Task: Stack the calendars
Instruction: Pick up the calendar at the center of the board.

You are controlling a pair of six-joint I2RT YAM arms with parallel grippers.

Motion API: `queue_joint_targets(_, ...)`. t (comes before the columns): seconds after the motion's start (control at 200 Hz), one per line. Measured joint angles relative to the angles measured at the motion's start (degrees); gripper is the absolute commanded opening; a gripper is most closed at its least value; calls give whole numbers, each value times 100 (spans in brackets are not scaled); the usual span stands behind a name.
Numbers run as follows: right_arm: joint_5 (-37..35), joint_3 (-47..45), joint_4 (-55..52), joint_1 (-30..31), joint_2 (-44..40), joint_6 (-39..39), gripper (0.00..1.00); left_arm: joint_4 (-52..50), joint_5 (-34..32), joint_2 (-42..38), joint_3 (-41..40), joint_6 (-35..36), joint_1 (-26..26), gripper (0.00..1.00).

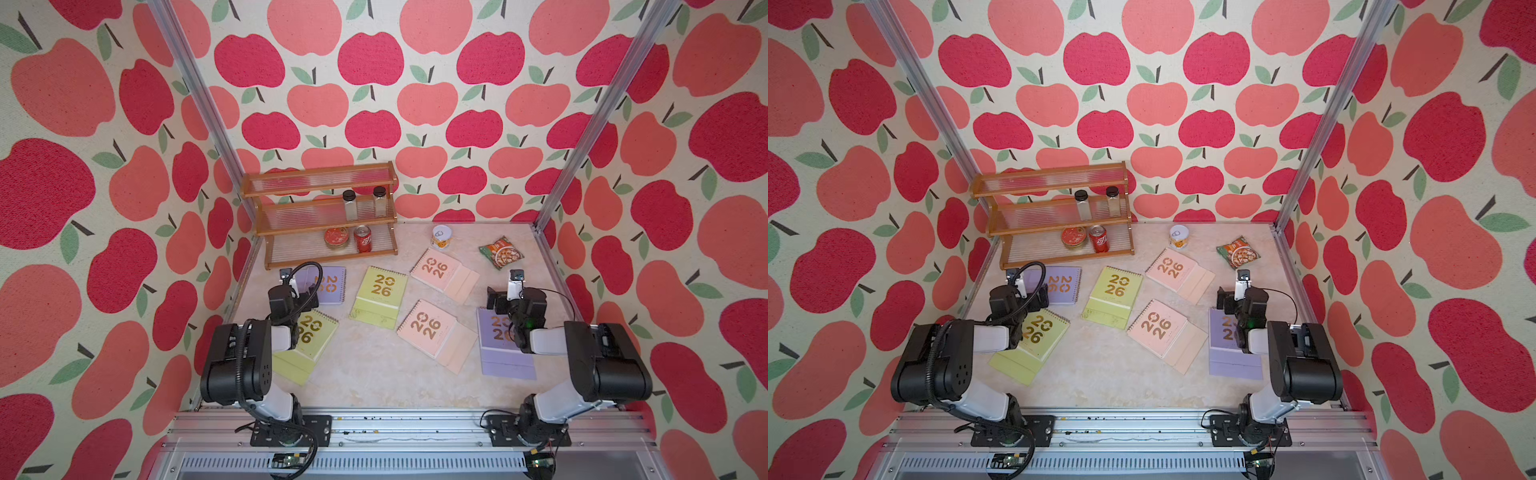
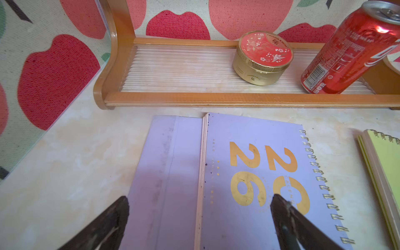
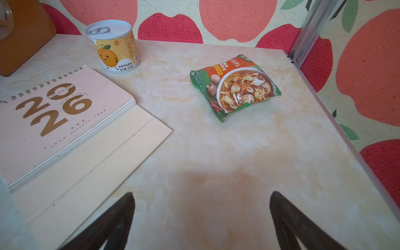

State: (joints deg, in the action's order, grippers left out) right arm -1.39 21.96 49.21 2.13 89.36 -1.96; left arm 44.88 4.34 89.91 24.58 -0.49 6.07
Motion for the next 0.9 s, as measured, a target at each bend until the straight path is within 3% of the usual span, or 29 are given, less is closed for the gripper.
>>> queue_joint_targets(0.895, 0, 4, -24, 0, 0, 0, 99, 0, 216, 0, 0, -2, 136, 99)
